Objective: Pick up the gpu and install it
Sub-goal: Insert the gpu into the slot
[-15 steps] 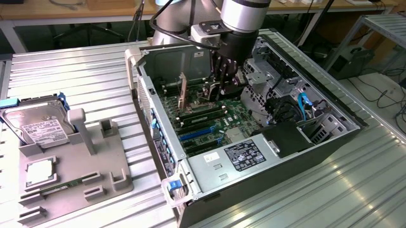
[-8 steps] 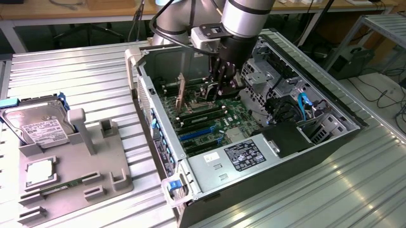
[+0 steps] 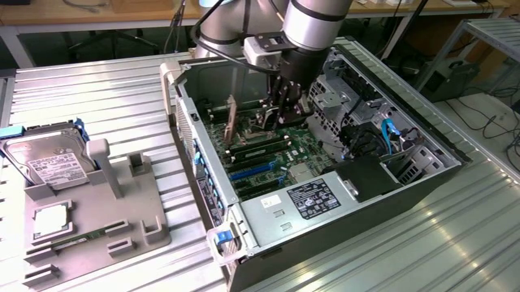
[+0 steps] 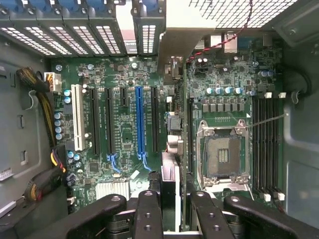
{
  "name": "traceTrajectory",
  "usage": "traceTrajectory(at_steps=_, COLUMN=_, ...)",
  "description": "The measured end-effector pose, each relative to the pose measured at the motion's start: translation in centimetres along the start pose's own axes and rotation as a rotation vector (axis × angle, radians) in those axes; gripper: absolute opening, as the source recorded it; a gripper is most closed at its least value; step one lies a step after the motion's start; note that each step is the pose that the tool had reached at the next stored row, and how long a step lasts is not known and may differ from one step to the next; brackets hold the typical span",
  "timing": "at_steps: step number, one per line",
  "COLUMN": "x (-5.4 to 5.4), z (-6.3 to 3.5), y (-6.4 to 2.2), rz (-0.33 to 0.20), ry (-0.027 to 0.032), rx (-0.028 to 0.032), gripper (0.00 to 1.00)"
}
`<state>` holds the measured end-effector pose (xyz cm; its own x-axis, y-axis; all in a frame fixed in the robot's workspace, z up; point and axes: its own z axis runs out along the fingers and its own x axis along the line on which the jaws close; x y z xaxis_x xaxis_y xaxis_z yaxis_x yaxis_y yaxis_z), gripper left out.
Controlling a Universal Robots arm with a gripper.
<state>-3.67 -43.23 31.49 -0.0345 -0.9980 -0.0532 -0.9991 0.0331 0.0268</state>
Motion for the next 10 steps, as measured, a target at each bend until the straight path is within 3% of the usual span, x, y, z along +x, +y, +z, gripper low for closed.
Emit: traceTrajectory(at_steps=10, x=0.4, z=1.39, y=0.37, rz=-0.002, ry=-0.003, rx=-0.0003, gripper=0.27)
